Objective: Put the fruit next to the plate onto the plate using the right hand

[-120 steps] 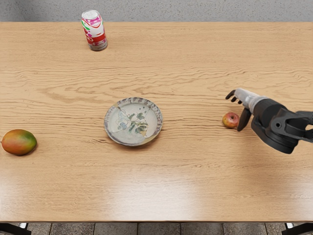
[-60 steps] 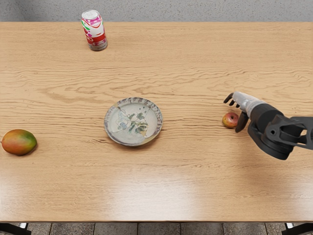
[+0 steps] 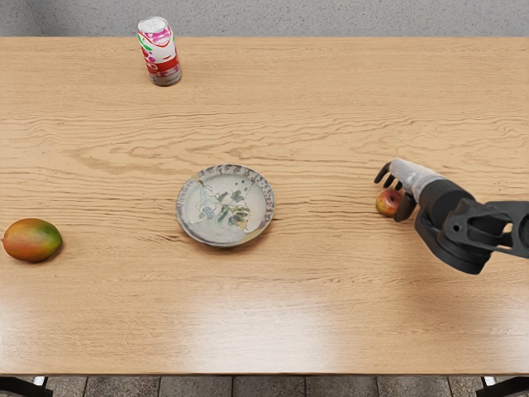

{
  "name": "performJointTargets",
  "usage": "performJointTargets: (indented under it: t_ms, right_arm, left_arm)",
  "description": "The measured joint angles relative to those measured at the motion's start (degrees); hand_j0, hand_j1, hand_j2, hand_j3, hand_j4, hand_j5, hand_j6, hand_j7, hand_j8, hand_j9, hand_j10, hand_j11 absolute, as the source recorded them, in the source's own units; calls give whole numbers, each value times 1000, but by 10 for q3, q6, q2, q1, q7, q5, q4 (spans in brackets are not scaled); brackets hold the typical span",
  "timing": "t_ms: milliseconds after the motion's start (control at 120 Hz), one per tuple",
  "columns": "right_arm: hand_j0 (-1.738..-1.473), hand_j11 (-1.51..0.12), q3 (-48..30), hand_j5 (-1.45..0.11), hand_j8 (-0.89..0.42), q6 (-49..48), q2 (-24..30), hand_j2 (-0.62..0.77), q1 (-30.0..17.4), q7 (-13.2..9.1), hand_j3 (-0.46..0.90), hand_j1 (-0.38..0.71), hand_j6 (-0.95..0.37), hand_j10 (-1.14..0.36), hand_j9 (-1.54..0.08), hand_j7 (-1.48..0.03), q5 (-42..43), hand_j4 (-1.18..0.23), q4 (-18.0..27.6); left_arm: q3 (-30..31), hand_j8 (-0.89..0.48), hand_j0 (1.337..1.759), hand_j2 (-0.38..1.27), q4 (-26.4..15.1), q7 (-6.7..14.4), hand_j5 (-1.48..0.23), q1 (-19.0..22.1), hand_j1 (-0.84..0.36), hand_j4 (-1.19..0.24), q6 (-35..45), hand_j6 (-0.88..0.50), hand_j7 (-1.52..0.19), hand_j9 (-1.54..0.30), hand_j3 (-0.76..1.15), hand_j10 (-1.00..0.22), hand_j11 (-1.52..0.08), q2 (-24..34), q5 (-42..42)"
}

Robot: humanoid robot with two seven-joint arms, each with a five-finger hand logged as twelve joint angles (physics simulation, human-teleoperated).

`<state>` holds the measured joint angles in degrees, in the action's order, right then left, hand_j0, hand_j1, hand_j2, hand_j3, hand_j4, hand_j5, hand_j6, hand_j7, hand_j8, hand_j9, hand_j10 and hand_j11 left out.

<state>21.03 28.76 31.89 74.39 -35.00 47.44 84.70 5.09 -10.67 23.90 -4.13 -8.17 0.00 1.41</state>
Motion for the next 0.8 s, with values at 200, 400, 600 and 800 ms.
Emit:
performJointTargets:
  t_ms: [200, 400, 600, 800]
  right_arm:
    - [-1657, -565, 3, -567, -427, 3, -2, -96, 0, 0, 0, 153, -431, -427, -566, -559, 0, -426, 0]
    - [-1657, -622, 4, -623, -470, 3, -2, -86, 0, 0, 0, 201, -474, -470, -622, -615, 0, -469, 0]
    - [-1653, -684, 7, -683, -510, 2, -2, -70, 0, 0, -1, 226, -454, -517, -683, -675, 3, -516, 0]
    - [-1649, -765, 7, -762, -461, 1, -2, -54, 0, 0, 0, 243, -411, -560, -764, -743, 3, -558, 1]
  left_arm:
    - [0, -8, 1658, 2, 0, 0, -11, 0, 339, -9, 0, -9, -11, -11, 0, -8, -11, 0, 0]
    - [0, -8, 1658, 2, 0, 0, -11, 0, 339, -8, 0, -8, -11, -11, 0, -8, -11, 0, 0]
    - [0, -8, 1658, 2, 0, 0, -11, 0, 339, -8, 0, -8, -11, -11, 0, -8, -11, 0, 0]
    - [0, -8, 1658, 2, 0, 0, -11, 0, 339, -8, 0, -8, -11, -11, 0, -8, -11, 0, 0]
